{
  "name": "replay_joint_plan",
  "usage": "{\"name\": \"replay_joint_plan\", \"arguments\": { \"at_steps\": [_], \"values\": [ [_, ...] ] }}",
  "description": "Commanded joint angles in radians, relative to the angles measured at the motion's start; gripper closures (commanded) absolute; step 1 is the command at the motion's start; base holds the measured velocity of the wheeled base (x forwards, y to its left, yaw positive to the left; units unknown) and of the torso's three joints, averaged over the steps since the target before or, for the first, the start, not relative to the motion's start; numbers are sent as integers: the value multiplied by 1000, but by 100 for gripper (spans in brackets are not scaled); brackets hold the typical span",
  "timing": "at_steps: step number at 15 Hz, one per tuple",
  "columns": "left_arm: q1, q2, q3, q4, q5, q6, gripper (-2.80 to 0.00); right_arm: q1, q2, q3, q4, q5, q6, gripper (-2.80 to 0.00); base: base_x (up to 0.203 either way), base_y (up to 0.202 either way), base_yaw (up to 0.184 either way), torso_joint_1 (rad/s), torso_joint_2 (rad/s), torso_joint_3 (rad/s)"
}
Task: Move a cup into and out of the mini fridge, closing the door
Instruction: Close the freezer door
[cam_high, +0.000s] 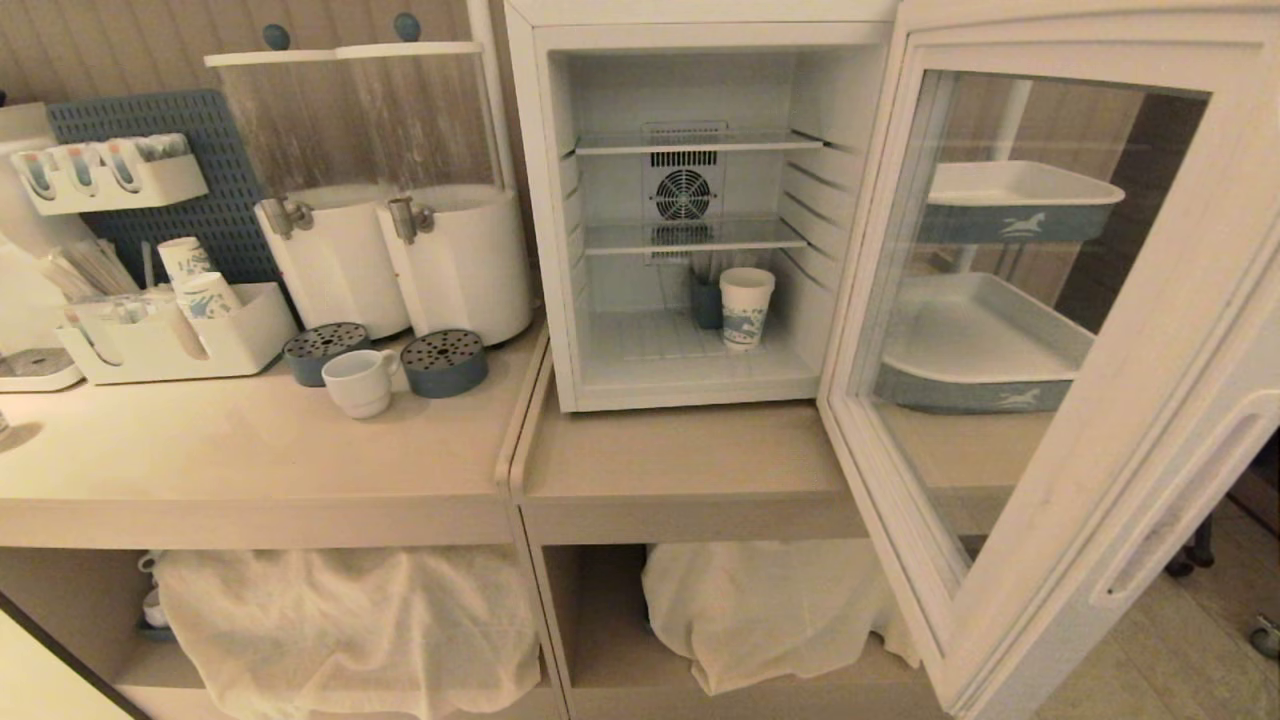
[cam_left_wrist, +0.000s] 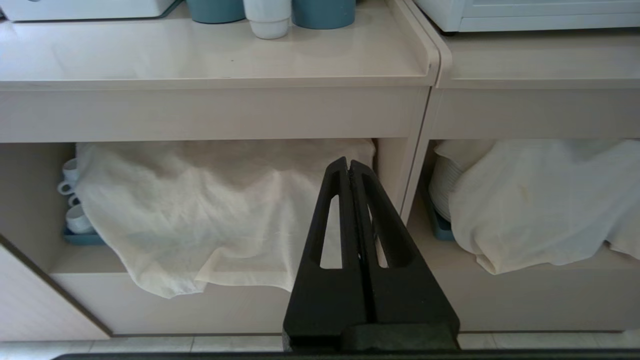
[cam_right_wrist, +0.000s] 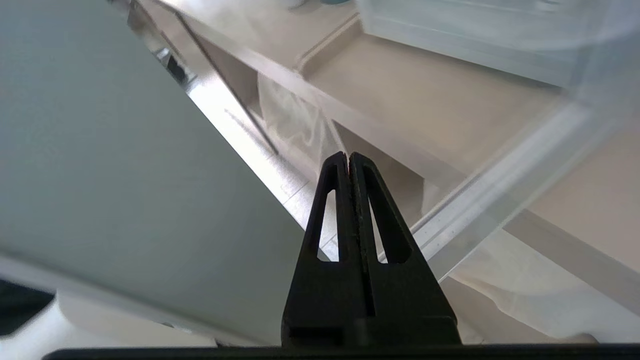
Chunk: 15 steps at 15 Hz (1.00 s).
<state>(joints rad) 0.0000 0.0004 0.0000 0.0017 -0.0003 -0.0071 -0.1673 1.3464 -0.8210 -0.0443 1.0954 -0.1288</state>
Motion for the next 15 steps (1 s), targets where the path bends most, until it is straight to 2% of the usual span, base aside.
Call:
{"name": "replay_joint_plan", "arguments": {
  "at_steps": [1,5,8,12,15],
  "values": [
    [0,0,0,0,0,-1,0,79,-6,-23,-1,-49,17,0,0,0,0,0,0,0],
    [0,0,2,0,2,-2,0,310,16,-100,-21,-286,104,0,0,0,0,0,0,0],
    [0,0,2,0,2,-2,0,485,109,-188,-83,-547,194,0,0,0,0,0,0,0],
    [0,0,1,-2,2,-2,0,635,335,-351,-151,-891,246,0,0,0,0,0,0,0],
    [0,1,2,-1,2,-1,0,702,553,-586,-179,-1152,255,0,0,0,0,0,0,0]
  ]
}}
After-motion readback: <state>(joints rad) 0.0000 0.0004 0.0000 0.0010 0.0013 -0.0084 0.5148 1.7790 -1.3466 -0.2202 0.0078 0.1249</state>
